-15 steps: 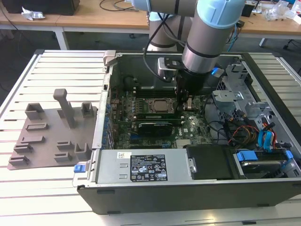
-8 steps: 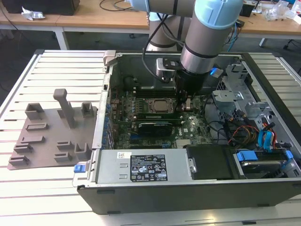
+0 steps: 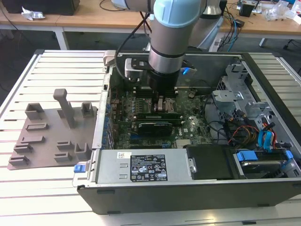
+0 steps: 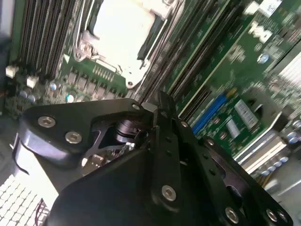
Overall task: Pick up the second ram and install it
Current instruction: 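Press down the second ram until it locks into place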
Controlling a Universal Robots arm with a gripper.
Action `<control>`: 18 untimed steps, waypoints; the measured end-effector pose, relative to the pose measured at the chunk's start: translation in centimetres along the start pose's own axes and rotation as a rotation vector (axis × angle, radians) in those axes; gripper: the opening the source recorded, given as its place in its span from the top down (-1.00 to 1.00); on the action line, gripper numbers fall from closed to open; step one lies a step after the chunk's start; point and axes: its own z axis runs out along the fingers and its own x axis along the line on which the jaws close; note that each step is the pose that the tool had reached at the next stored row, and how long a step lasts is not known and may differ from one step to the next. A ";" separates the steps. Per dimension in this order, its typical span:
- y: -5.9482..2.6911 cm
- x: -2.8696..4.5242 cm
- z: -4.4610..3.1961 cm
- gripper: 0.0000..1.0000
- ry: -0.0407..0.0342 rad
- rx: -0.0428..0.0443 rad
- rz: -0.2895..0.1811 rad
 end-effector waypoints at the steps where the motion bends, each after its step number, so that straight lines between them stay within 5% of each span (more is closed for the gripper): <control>1: 0.27 0.02 0.19 0.80 0.0002 0.0001 0.000; 5: 0.46 0.04 0.60 0.80 0.0000 0.0001 0.000; 7: 0.33 -0.01 -0.07 0.80 -0.0007 0.0005 0.000; 11: -2.61 -0.08 -0.36 0.80 0.0001 -0.0188 0.001; 12: -2.93 -0.11 -0.86 0.80 0.0004 -0.0200 0.001; 16: -2.65 -0.38 -5.53 0.80 0.0002 -0.0199 0.001; 18: -2.64 -0.40 -5.83 0.80 -0.0001 -0.0199 0.001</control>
